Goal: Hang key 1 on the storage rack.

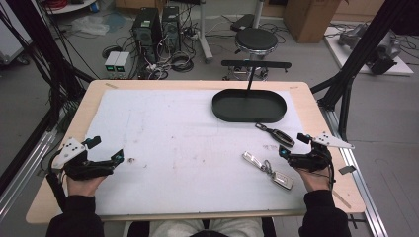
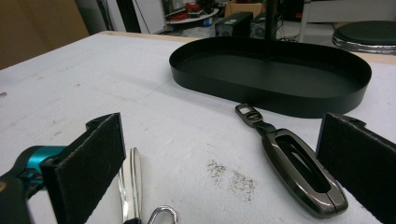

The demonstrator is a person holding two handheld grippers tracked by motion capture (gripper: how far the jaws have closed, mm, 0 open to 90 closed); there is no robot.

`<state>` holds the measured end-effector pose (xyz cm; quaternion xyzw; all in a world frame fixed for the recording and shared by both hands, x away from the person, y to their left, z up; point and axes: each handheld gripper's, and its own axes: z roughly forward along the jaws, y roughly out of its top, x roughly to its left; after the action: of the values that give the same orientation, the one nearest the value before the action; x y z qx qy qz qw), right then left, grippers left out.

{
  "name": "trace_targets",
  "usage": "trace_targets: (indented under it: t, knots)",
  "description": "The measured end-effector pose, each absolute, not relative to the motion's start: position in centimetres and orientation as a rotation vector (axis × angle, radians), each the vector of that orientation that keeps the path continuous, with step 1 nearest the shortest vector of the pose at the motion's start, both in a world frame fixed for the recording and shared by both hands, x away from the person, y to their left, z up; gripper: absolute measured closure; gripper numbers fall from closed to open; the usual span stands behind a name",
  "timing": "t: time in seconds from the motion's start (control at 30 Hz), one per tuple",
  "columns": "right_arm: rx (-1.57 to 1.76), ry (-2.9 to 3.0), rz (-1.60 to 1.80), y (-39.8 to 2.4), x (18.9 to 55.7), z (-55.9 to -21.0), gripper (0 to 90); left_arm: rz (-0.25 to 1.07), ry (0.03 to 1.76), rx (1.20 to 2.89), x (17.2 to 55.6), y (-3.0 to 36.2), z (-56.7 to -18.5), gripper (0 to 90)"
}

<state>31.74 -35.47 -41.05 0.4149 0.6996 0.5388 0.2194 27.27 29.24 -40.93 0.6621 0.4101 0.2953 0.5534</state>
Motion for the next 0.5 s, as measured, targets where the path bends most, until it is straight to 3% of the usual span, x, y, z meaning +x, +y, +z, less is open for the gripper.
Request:
trace_targets:
  t: [0.5]
  knots:
    - [1.151, 1.949, 1.488, -35.49, 31.84, -41.03, 0.8, 0.703, 0.967, 1.573, 27.30, 29.22, -41.02, 2.0]
